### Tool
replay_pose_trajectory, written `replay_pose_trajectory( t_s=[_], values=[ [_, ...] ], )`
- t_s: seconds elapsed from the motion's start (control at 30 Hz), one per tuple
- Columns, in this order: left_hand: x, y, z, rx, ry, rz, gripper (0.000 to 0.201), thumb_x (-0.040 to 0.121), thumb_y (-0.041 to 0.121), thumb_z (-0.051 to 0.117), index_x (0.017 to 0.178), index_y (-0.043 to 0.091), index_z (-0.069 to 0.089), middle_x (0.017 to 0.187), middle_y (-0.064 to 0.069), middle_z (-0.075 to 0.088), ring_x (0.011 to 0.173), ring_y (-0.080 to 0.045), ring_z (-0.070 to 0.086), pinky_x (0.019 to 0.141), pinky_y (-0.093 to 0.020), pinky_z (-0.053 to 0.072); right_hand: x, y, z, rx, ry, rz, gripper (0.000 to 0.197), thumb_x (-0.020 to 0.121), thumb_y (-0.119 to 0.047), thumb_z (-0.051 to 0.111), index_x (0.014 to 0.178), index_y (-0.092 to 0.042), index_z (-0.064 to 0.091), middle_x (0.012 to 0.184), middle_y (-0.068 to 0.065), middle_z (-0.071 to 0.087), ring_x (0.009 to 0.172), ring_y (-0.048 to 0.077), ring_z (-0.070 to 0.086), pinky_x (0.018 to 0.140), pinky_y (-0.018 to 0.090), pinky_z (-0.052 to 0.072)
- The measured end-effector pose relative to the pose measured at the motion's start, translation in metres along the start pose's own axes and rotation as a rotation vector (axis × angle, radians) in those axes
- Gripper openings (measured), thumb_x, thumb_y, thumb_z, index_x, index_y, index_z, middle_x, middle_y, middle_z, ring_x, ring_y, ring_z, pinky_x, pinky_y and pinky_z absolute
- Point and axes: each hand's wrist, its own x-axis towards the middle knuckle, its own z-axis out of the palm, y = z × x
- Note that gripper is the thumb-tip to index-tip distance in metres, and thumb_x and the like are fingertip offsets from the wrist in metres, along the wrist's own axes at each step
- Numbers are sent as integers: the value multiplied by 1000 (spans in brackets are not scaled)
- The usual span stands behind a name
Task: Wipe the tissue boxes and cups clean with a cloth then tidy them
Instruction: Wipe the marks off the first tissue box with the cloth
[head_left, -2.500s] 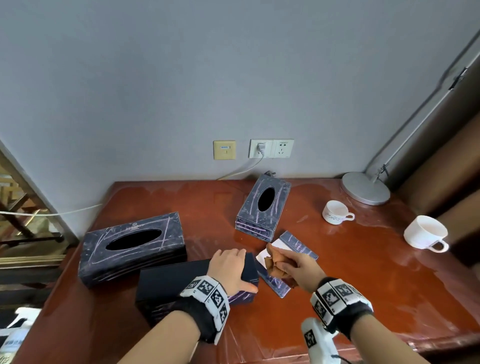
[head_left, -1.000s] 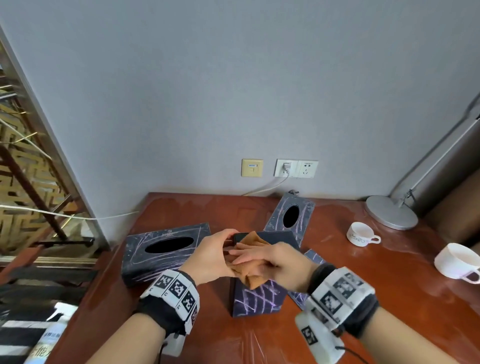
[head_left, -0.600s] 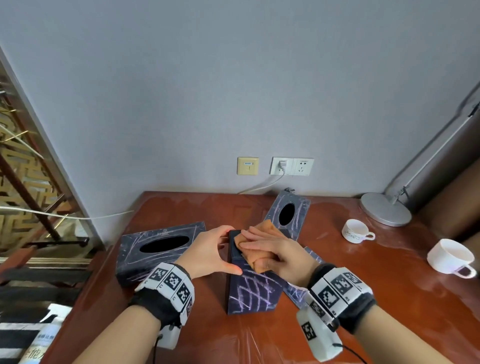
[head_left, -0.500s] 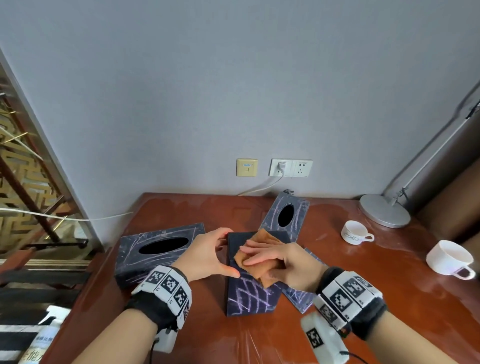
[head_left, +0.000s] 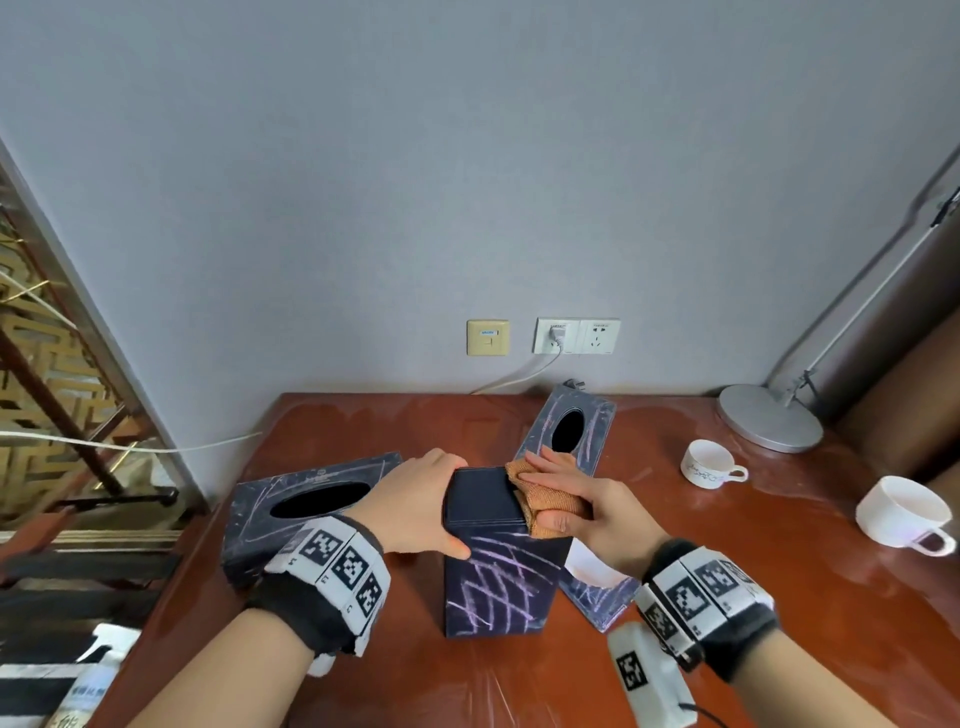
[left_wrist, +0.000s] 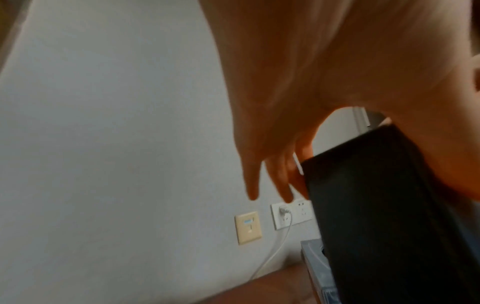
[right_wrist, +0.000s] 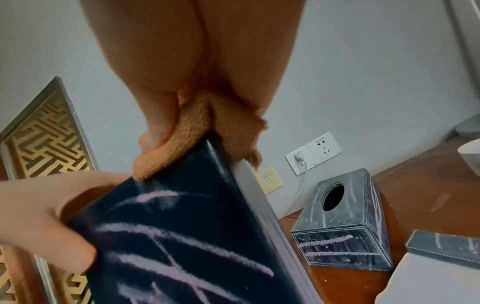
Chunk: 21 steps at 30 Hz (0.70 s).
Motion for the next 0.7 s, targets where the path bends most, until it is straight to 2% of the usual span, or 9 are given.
replay_pose_trajectory(
  t_s=[0.1,0.17,0.23,0.33,0.43,0.5,0.53,0.63,0.7],
  values=[
    [15,27,5,150,18,78,101,62,66,73,141,17,33,135,3,38,122,-18,40,107,-32,30,0,1,-2,63,52,36,37,82,-2,64,115,-18,63,132,-13,51,132,-5,31,112,14,23],
    [26,43,18,146,42,95,97,60,71,70,136,18,39,129,5,45,119,-16,43,106,-33,30,-3,1,1,130,95,80,34,82,5,62,110,-15,67,129,-8,56,129,-4,37,110,21,32],
    [34,50,30,115,116,75,91,56,75,68,127,23,45,119,10,53,112,-14,49,101,-33,33,-7,4,4,146,168,100,36,82,6,62,106,-19,70,128,-4,59,126,-2,44,107,26,39],
    [38,50,36,54,213,32,83,53,75,67,118,28,51,110,14,58,104,-10,53,90,-31,35,-10,3,10,106,267,90,39,81,6,64,99,-29,71,115,-7,67,115,0,56,98,22,46],
    [33,50,33,10,224,39,82,51,74,70,118,30,54,107,15,60,101,-10,55,87,-30,37,-11,-3,1,333,310,154,37,80,14,59,94,-18,70,78,-12,73,77,0,67,66,12,52],
    [25,47,27,-70,243,51,81,51,68,76,120,31,55,110,15,60,103,-10,55,91,-30,39,-11,0,-14,476,397,186,28,82,15,57,99,-5,66,57,-9,67,47,1,59,43,10,43],
    [20,42,24,-155,262,35,80,52,62,80,121,31,55,111,16,59,103,-8,54,93,-29,40,-11,4,-21,505,436,192,24,83,13,56,99,-3,65,55,-6,66,42,3,55,39,14,42],
    [5,19,23,-506,306,-57,77,54,39,89,120,33,50,110,24,52,105,-3,50,91,-24,42,-9,21,-29,465,414,238,25,85,6,56,103,-10,63,63,-3,67,47,12,56,41,22,46],
    [0,6,30,-648,290,-106,78,55,29,91,116,35,42,109,29,46,111,-1,45,94,-19,37,-8,30,-25,315,344,275,25,86,1,58,104,-15,63,78,-3,69,66,16,62,56,23,51]
  ],
)
